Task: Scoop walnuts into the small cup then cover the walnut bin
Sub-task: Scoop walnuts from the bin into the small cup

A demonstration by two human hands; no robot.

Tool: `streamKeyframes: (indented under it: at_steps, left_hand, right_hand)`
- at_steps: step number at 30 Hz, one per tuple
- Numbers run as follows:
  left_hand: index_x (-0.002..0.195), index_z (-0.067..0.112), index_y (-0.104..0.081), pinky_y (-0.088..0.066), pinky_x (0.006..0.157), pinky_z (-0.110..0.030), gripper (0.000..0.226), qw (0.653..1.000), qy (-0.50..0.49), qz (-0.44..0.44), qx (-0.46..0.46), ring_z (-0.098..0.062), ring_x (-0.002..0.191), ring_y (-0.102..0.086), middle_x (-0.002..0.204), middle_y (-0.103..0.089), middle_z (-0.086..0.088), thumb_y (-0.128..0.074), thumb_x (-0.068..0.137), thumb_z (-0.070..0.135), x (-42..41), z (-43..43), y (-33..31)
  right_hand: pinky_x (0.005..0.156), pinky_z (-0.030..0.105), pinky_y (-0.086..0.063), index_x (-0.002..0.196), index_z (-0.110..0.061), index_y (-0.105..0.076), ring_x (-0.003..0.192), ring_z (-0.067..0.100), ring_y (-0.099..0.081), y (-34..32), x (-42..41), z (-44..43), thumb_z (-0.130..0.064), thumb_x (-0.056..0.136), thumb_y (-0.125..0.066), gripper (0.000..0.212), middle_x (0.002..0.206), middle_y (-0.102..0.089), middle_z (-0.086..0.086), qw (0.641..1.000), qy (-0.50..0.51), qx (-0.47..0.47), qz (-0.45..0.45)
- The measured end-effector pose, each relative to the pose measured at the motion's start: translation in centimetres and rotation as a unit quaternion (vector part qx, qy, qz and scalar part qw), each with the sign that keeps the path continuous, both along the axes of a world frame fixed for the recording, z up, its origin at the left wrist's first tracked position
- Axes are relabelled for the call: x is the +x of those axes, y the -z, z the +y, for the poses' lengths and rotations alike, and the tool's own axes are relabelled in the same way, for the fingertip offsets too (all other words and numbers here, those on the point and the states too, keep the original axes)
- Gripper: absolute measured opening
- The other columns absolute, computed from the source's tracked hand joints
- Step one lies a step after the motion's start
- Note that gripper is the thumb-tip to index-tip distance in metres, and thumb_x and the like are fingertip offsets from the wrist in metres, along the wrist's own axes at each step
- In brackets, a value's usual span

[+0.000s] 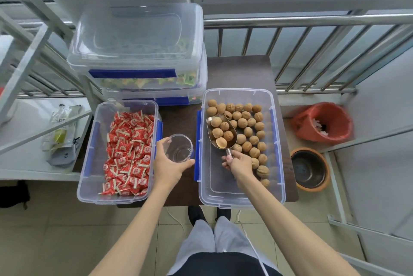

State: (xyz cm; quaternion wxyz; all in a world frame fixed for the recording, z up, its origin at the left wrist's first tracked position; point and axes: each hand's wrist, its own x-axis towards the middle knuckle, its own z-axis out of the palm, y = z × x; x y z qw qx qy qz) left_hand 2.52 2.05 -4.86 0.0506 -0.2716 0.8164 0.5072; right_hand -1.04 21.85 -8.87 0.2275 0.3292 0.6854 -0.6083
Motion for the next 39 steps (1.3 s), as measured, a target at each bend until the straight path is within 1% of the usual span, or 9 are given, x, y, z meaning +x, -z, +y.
streamKeyframes:
  at_steps: [4,9,13,16,20,23,26,28,39]
  left_hand:
    - [0.138,0.024,-0.042,-0.037,0.101,-0.026,0.090,1.000,0.002,0.000,-0.005,-0.019,0.134,-0.048,0.144,-0.052,-0.001,-0.093,0.065,0.018,0.0,0.1,0.1]
    - [0.141,0.025,-0.044,-0.039,0.100,-0.026,0.091,0.999,0.021,0.015,-0.024,-0.019,0.133,-0.049,0.143,-0.053,0.001,-0.093,0.065,0.017,-0.5,0.6,-0.1]
    - [0.139,0.025,-0.049,-0.048,0.102,-0.037,0.088,0.987,0.083,0.075,-0.113,-0.022,0.127,-0.055,0.137,-0.057,0.000,-0.092,0.064,0.014,-2.3,1.8,-0.8]
    - [0.139,0.023,-0.052,-0.044,0.107,-0.052,0.084,0.967,0.119,0.125,-0.187,-0.023,0.128,-0.054,0.138,-0.057,-0.001,-0.091,0.064,0.017,-4.1,2.6,-1.8]
    - [0.138,0.023,-0.053,-0.038,0.110,-0.046,0.093,0.927,0.215,0.154,-0.265,-0.023,0.130,-0.050,0.135,-0.057,-0.002,-0.096,0.056,0.026,-5.4,3.5,-3.1]
    - [0.136,0.030,-0.050,-0.032,0.116,-0.048,0.091,0.901,0.268,0.165,-0.298,-0.023,0.133,-0.047,0.134,-0.054,0.001,-0.094,0.057,0.016,-5.4,4.7,-3.0]
    - [0.139,0.028,-0.051,-0.017,0.123,-0.050,0.088,0.893,0.288,0.163,-0.306,-0.025,0.141,-0.039,0.140,-0.051,-0.001,-0.090,0.061,0.013,-5.1,5.2,-2.5]
    - [0.140,0.026,-0.051,-0.011,0.125,-0.049,0.087,0.897,0.285,0.162,-0.297,-0.024,0.145,-0.035,0.142,-0.050,-0.001,-0.089,0.064,0.011,-5.0,5.1,-2.5]
    - [0.142,0.024,-0.050,-0.009,0.124,-0.054,0.089,0.901,0.279,0.170,-0.286,-0.031,0.148,-0.032,0.144,-0.051,-0.007,-0.086,0.064,-0.002,-4.5,4.7,-2.5]
  right_hand:
    - [0.071,0.021,-0.052,0.132,-0.004,-0.059,0.070,0.010,-0.062,-1.1,1.4,1.7,-0.005,0.098,-0.051,0.035,0.090,-0.070,0.004,0.998,-0.046,0.024,0.041]
    - [0.072,0.027,-0.050,0.107,-0.012,-0.072,0.072,0.014,-0.060,-3.3,2.3,4.4,-0.004,0.098,-0.050,0.026,0.082,-0.068,0.003,0.991,-0.109,0.022,0.075]
    - [0.055,0.014,-0.045,0.093,0.002,-0.073,0.053,-0.002,-0.055,-6.0,2.2,6.8,0.004,0.095,-0.049,0.024,0.063,-0.063,-0.005,0.980,-0.176,0.019,0.095]
    - [0.055,0.017,-0.042,0.099,0.004,-0.073,0.050,0.001,-0.050,-8.1,1.8,8.3,0.004,0.095,-0.051,0.023,0.068,-0.062,0.001,0.970,-0.219,0.014,0.102]
    - [0.053,0.020,-0.043,0.100,0.006,-0.073,0.055,0.010,-0.049,-10.6,1.1,9.7,0.004,0.094,-0.052,0.022,0.066,-0.060,0.000,0.955,-0.279,0.030,0.093]
    - [0.048,0.022,-0.038,0.097,0.007,-0.072,0.053,0.016,-0.043,-12.1,0.3,9.9,0.004,0.094,-0.051,0.022,0.064,-0.054,0.008,0.948,-0.306,0.044,0.069]
    - [0.048,0.023,-0.039,0.079,0.000,-0.073,0.050,0.014,-0.045,-13.2,-0.6,9.5,0.001,0.093,-0.053,0.025,0.054,-0.054,0.001,0.936,-0.338,0.086,0.055]
    - [0.050,0.023,-0.038,0.079,0.005,-0.073,0.052,0.015,-0.045,-13.9,-1.1,9.3,-0.001,0.092,-0.054,0.024,0.057,-0.054,0.006,0.922,-0.364,0.117,0.057]
    - [0.052,0.026,-0.039,0.064,-0.008,-0.063,0.054,0.013,-0.050,-16.4,-2.8,6.6,-0.005,0.091,-0.052,0.028,0.058,-0.058,0.001,0.861,-0.455,0.218,0.058]
